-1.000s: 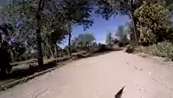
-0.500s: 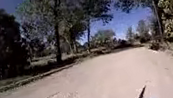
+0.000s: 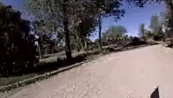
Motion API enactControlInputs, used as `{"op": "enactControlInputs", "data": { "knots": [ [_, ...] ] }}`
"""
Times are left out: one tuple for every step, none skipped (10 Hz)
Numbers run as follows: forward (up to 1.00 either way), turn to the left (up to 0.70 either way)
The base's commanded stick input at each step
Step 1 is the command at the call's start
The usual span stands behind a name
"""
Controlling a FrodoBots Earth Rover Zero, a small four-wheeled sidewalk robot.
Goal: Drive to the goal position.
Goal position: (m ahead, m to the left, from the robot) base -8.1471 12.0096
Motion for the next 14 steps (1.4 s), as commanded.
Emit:
{"op": "enactControlInputs", "data": {
  "knots": [
    [0.0,1.0],
    [0.0,1.0],
    [0.0,1.0],
    [0.0,1.0],
    [0.0,1.0],
    [0.0,1.0],
    [0.0,1.0],
    [0.0,1.0],
    [0.0,1.0],
    [0.0,1.0],
    [0.0,1.0],
    [0.0,1.0],
    [0.0,1.0],
    [0.0,1.0]
  ]
}}
